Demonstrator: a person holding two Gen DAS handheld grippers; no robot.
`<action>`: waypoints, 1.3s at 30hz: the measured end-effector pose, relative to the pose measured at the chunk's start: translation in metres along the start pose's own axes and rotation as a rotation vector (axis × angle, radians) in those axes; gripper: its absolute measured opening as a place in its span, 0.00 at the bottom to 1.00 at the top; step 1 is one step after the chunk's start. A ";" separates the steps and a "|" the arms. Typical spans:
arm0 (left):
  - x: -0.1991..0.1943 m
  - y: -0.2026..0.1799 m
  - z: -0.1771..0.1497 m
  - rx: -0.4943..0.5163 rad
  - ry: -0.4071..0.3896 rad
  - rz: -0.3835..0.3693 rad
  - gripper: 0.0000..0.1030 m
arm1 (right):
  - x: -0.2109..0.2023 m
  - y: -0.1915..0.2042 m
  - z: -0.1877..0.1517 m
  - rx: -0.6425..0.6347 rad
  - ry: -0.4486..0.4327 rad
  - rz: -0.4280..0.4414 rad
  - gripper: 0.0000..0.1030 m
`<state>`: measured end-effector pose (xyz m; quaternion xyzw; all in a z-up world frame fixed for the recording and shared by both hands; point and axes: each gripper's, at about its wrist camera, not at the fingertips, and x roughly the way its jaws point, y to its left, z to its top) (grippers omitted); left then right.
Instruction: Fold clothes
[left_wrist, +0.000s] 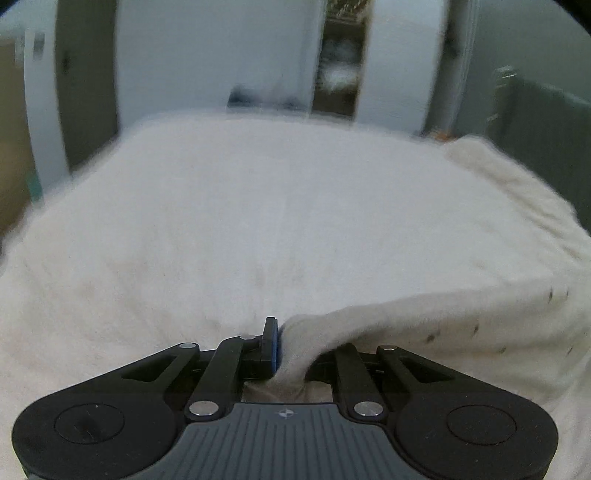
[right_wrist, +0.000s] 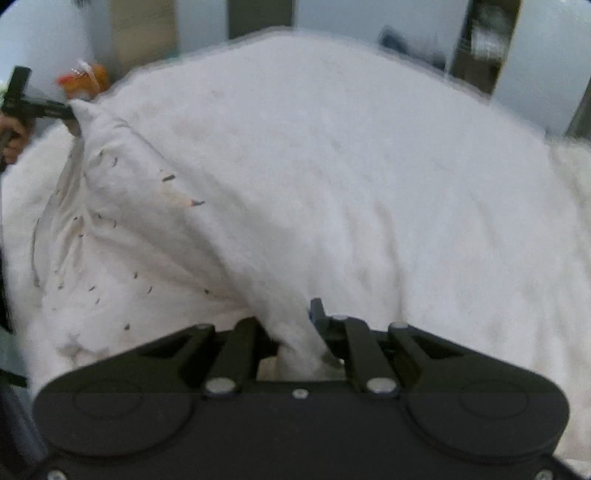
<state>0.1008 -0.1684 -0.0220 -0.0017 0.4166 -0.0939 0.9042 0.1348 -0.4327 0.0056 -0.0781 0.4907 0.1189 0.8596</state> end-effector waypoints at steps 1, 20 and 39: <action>0.031 0.001 0.002 -0.010 0.046 0.002 0.08 | 0.017 -0.009 0.002 0.015 0.022 -0.003 0.07; 0.017 0.083 -0.033 -0.444 0.021 -0.232 0.80 | 0.023 -0.012 -0.050 0.082 -0.091 -0.309 0.49; 0.066 0.112 -0.038 -0.474 0.053 -0.292 0.81 | 0.062 0.155 -0.083 0.329 -0.154 -0.038 0.45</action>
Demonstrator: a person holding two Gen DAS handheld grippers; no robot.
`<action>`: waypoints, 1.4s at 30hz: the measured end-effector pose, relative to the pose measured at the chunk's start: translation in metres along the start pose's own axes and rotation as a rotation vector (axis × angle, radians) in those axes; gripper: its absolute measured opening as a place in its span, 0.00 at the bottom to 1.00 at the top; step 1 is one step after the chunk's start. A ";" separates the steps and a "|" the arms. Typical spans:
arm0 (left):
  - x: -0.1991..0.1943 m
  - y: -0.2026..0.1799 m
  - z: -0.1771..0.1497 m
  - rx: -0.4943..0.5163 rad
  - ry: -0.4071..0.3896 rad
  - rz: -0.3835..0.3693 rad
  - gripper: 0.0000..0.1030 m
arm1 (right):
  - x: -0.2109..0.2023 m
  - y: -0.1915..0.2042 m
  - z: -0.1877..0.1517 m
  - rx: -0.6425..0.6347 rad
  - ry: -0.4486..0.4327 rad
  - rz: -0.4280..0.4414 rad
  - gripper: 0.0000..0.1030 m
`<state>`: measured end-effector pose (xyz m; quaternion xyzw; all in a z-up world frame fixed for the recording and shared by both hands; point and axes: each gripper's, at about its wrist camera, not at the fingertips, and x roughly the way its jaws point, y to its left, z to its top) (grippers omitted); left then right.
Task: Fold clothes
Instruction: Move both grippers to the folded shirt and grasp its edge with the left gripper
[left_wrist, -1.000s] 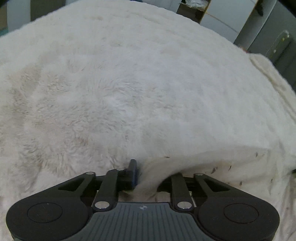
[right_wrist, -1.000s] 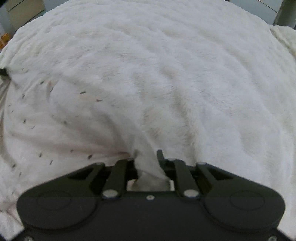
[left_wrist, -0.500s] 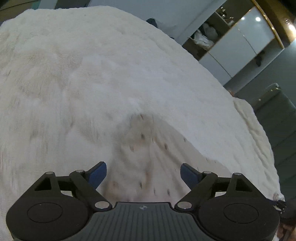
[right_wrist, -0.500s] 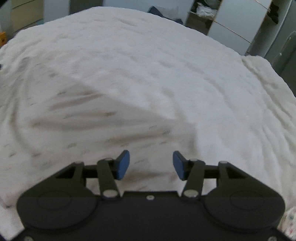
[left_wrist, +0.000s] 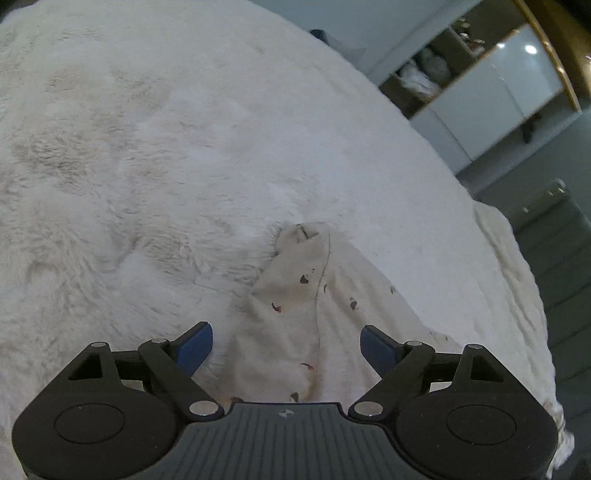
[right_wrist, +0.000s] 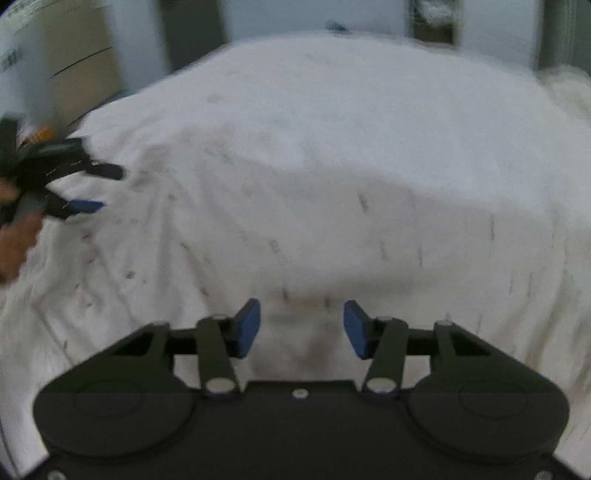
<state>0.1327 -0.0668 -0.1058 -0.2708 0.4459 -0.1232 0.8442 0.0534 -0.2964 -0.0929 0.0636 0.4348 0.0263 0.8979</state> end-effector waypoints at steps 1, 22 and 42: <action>0.004 0.001 0.005 0.001 0.014 0.007 0.81 | -0.003 -0.002 -0.015 0.009 0.016 0.017 0.45; 0.012 0.042 0.019 -0.043 0.036 -0.092 0.81 | -0.078 0.230 -0.105 -0.789 -0.293 -0.119 0.71; 0.038 0.056 0.023 -0.118 0.051 -0.197 0.69 | 0.014 0.248 -0.119 -1.007 -0.303 -0.495 0.71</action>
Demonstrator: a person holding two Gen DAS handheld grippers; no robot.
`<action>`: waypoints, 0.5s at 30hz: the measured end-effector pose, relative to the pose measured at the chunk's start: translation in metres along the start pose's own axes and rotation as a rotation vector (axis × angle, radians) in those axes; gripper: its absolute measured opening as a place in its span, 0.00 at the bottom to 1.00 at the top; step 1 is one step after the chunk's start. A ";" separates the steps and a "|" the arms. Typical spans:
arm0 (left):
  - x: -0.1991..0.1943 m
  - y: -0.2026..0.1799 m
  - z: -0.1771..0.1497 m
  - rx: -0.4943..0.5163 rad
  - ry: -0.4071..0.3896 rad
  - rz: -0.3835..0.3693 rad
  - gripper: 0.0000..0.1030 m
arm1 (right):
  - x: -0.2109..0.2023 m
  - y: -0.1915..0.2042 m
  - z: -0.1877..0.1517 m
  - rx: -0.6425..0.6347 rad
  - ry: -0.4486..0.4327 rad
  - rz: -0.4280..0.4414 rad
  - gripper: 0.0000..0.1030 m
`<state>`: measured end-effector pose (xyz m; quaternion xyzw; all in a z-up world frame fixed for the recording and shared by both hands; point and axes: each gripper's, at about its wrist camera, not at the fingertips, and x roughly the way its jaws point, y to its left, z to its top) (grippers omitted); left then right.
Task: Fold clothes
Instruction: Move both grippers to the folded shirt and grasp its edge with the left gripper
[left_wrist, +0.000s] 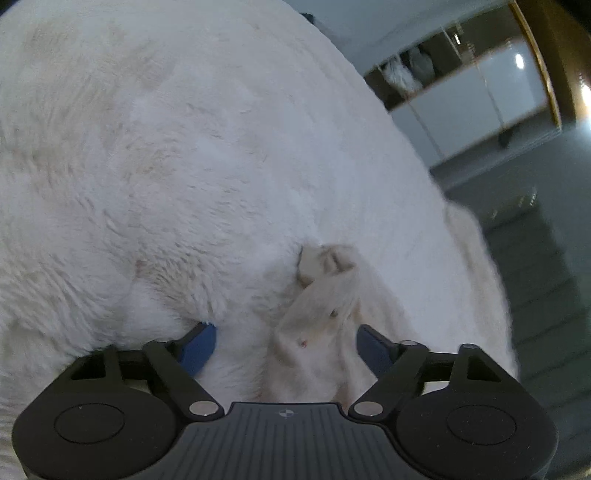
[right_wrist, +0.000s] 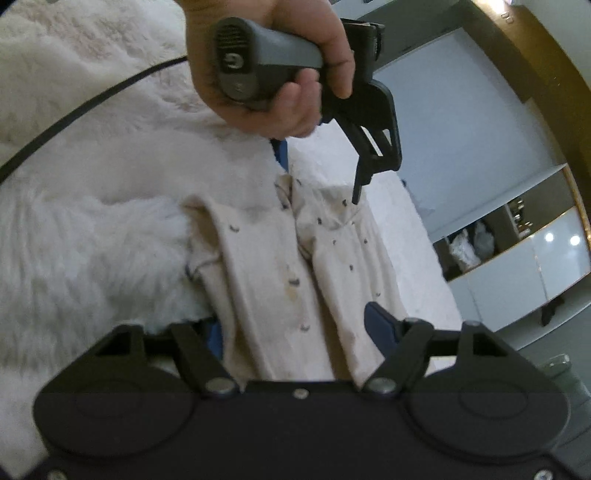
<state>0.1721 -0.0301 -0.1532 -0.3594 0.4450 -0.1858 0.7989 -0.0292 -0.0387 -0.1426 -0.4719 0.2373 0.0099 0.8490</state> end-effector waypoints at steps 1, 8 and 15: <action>0.007 0.001 0.003 -0.004 0.016 -0.036 0.67 | 0.004 0.001 0.002 0.001 -0.002 -0.018 0.71; 0.047 -0.007 0.006 0.089 0.107 -0.097 0.65 | 0.025 -0.018 -0.004 0.057 0.037 -0.084 0.63; 0.051 -0.009 0.003 0.040 0.102 -0.075 0.63 | 0.050 -0.017 -0.016 0.065 0.089 -0.066 0.56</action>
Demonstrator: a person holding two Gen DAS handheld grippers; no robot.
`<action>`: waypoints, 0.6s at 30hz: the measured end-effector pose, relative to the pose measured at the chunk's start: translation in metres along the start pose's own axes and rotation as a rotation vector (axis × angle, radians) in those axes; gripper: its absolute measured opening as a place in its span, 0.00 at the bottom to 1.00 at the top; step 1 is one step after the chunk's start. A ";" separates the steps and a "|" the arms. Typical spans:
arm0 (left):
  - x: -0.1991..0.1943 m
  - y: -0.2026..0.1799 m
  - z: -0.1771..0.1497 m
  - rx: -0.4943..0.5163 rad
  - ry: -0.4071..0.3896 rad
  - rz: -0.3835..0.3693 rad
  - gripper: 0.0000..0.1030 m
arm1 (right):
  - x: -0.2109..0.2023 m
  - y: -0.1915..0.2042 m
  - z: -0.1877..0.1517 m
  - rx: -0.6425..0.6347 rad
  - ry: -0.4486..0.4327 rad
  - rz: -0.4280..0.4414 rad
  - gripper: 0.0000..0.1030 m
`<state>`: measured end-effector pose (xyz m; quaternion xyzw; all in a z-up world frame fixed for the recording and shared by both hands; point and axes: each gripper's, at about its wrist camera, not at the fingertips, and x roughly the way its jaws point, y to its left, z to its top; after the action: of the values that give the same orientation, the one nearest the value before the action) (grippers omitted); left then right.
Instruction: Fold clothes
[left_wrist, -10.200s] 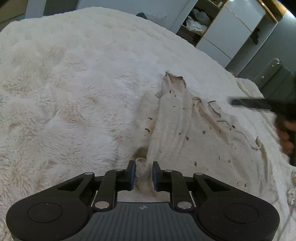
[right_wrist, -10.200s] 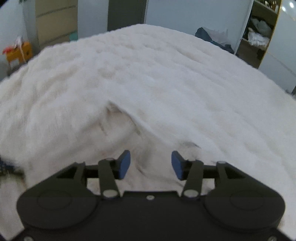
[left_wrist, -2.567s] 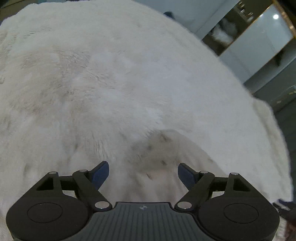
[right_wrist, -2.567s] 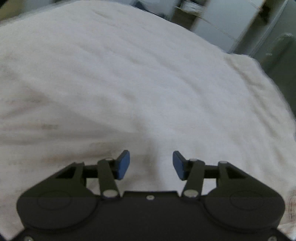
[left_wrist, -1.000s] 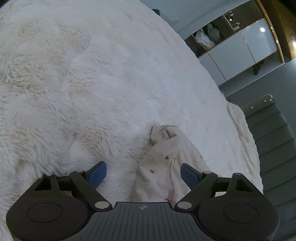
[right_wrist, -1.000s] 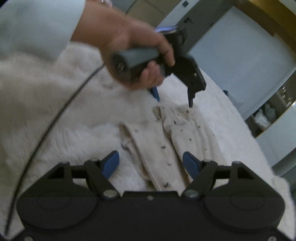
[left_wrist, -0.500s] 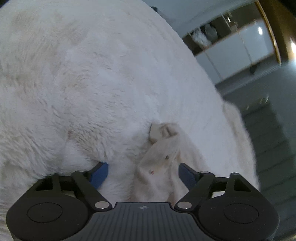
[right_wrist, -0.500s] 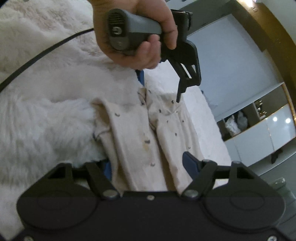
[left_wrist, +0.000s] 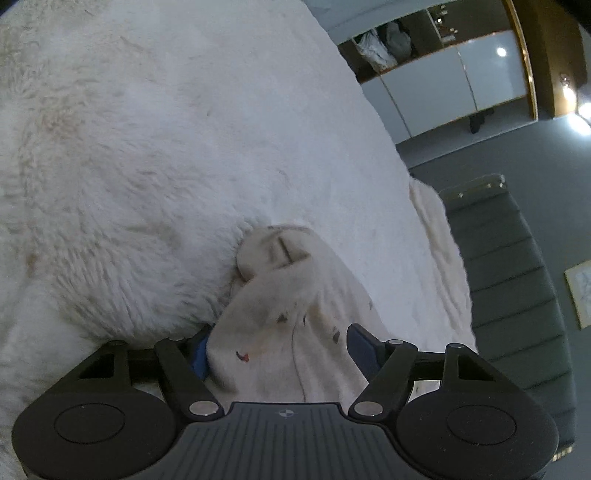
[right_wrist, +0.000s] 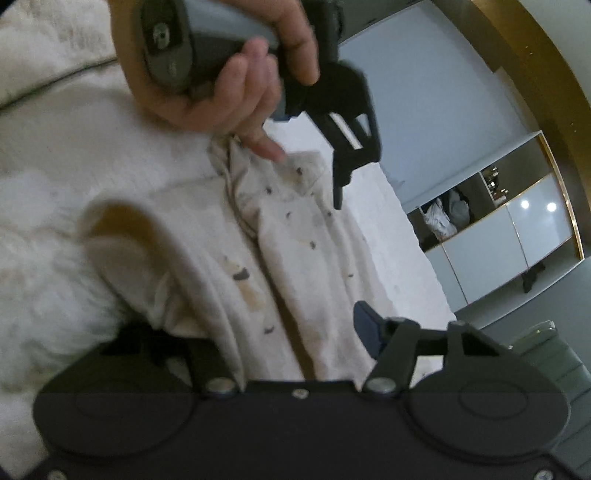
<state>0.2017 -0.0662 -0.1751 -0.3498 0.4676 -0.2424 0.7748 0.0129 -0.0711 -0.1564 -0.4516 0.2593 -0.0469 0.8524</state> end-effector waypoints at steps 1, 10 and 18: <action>-0.001 -0.002 0.000 0.001 -0.006 0.006 0.63 | 0.002 0.000 -0.001 -0.003 0.007 -0.002 0.56; -0.002 0.006 -0.002 -0.041 -0.014 0.017 0.18 | -0.008 0.000 -0.011 -0.014 0.020 -0.004 0.28; -0.015 -0.014 0.000 -0.006 -0.058 0.022 0.07 | -0.010 -0.016 -0.008 0.073 -0.010 0.074 0.04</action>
<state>0.1941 -0.0645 -0.1564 -0.3538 0.4492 -0.2223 0.7897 0.0031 -0.0833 -0.1439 -0.4104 0.2699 -0.0227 0.8708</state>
